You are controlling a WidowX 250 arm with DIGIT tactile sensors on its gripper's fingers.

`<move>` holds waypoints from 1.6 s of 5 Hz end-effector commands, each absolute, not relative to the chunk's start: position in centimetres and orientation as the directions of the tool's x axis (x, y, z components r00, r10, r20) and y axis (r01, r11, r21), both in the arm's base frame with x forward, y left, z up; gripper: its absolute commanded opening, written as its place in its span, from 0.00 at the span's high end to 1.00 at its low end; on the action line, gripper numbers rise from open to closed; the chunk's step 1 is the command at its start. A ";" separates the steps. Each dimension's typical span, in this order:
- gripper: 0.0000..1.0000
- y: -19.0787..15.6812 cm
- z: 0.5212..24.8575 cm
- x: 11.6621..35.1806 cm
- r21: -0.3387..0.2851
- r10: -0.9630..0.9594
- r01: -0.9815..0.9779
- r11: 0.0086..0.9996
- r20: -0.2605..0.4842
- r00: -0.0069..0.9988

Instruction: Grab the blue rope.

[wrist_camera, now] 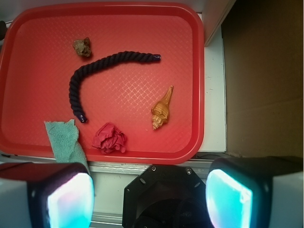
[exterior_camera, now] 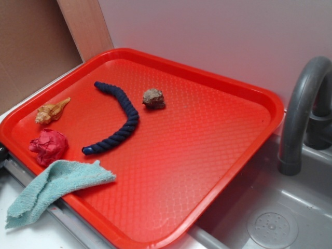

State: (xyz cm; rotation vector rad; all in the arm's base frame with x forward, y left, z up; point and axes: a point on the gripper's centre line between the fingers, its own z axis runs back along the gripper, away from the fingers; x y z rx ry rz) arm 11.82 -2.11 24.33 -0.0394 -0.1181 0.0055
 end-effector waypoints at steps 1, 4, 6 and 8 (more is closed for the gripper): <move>0.00 -2.1 24.3 11.8 -0.040 0.008 -0.003 0.999 0.118 0.993; 0.00 -10.0 23.0 15.2 -0.105 0.005 0.016 0.994 0.197 0.980; 0.00 -14.0 17.4 19.0 -0.116 0.035 -0.012 0.993 0.200 0.979; 0.00 -16.8 11.1 21.4 -0.173 -0.001 0.027 0.985 0.150 0.989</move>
